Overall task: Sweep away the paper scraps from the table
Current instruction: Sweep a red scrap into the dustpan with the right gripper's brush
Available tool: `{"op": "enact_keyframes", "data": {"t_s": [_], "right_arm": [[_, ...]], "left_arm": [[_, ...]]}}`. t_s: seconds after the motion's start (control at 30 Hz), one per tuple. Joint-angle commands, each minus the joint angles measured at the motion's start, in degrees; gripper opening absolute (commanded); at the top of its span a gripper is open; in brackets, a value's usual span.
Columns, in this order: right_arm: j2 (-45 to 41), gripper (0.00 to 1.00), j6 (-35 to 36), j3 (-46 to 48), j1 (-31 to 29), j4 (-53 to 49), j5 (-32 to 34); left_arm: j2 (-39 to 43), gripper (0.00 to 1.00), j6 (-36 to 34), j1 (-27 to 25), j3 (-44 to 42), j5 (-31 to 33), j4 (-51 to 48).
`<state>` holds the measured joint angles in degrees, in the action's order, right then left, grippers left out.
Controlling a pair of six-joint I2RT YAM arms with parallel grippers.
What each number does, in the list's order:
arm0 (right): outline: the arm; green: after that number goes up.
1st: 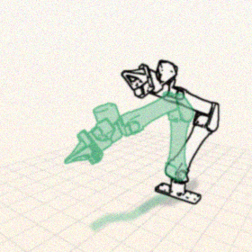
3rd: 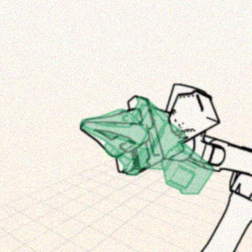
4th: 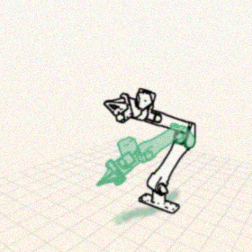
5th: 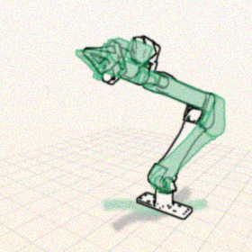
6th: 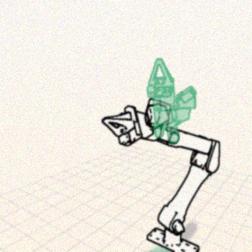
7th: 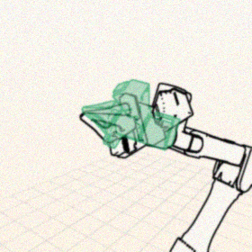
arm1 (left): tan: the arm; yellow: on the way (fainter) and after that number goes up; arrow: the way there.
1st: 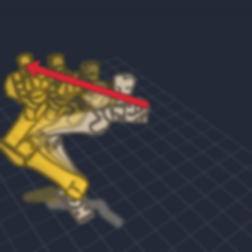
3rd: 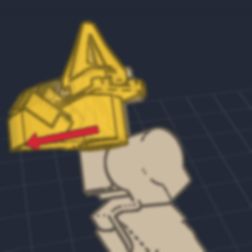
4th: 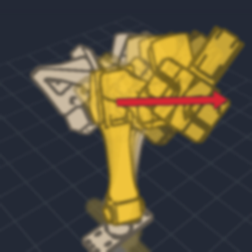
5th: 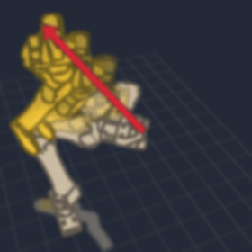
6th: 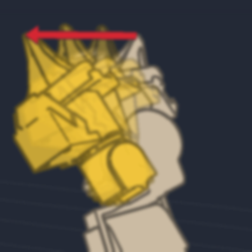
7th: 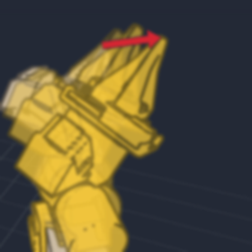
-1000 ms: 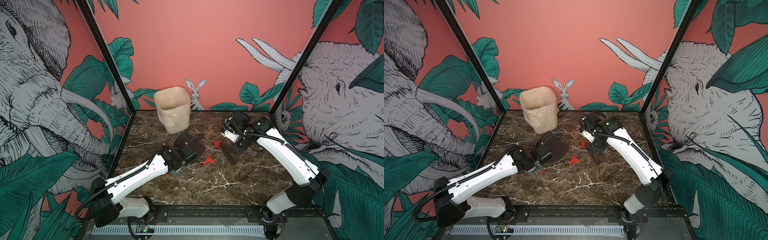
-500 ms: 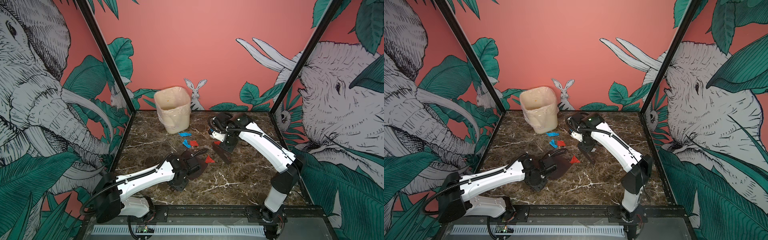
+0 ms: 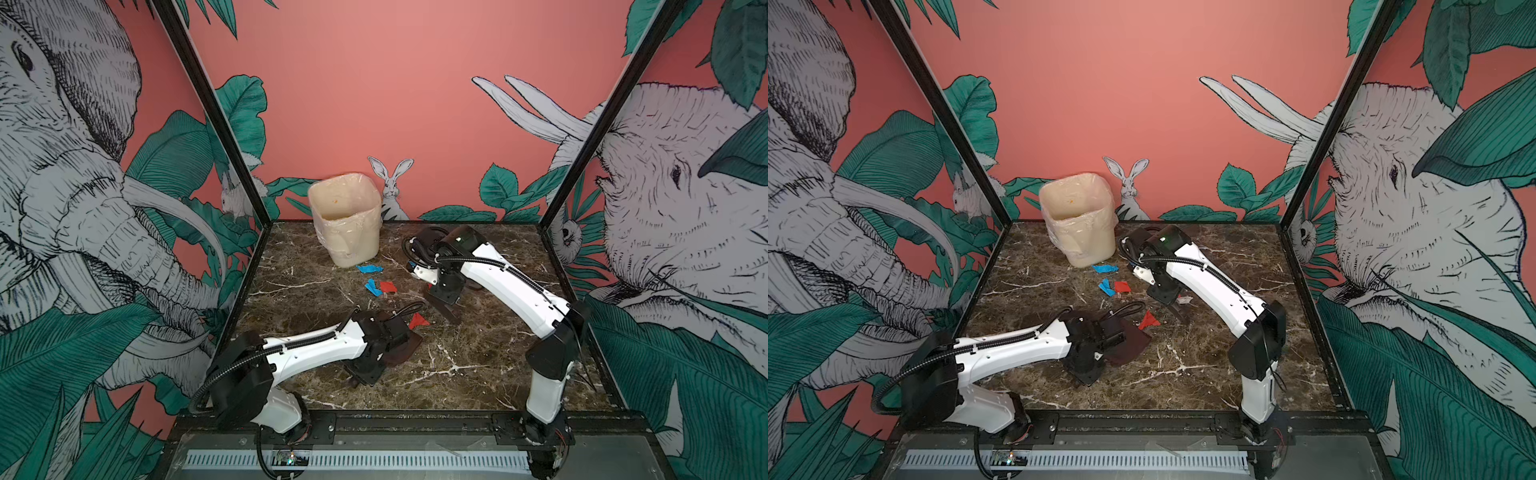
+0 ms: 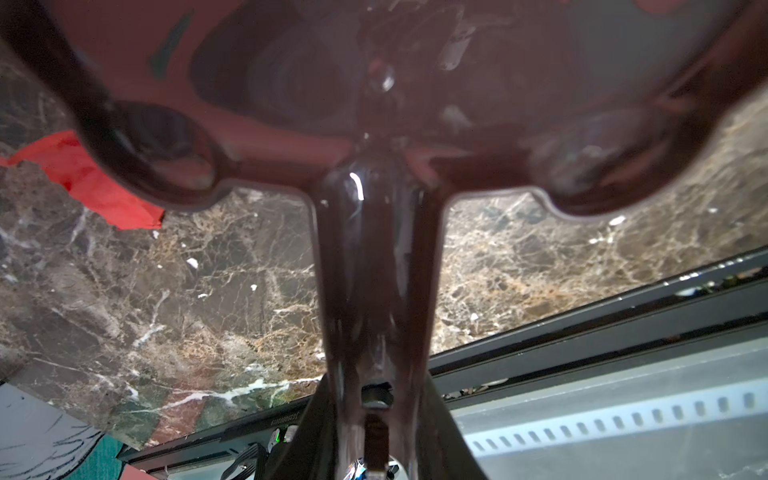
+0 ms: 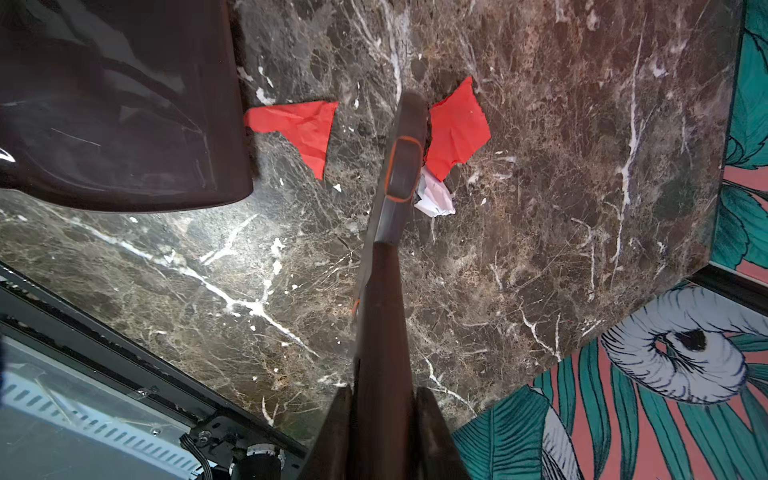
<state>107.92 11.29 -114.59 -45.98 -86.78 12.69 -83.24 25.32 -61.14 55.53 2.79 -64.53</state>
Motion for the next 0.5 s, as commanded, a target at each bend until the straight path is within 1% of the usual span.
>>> {"op": "enact_keyframes", "data": {"t_s": [0.0, 0.27, 0.47], "right_arm": [[1.1, 0.0, 0.7, -2.2, -1.6, -1.9, 3.0], [3.4, 0.0, 0.7, -3.7, -2.2, -2.2, 3.3], [3.3, 0.0, 0.5, -2.8, -2.5, -2.2, 2.6]], "left_arm": [[0.0, 0.0, -0.5, -0.9, 0.5, -0.3, -0.8], [-3.1, 0.0, -2.4, -1.7, 0.9, 0.6, -0.5], [-2.1, 0.0, -2.1, -1.7, 1.5, 1.3, -1.0]]}}
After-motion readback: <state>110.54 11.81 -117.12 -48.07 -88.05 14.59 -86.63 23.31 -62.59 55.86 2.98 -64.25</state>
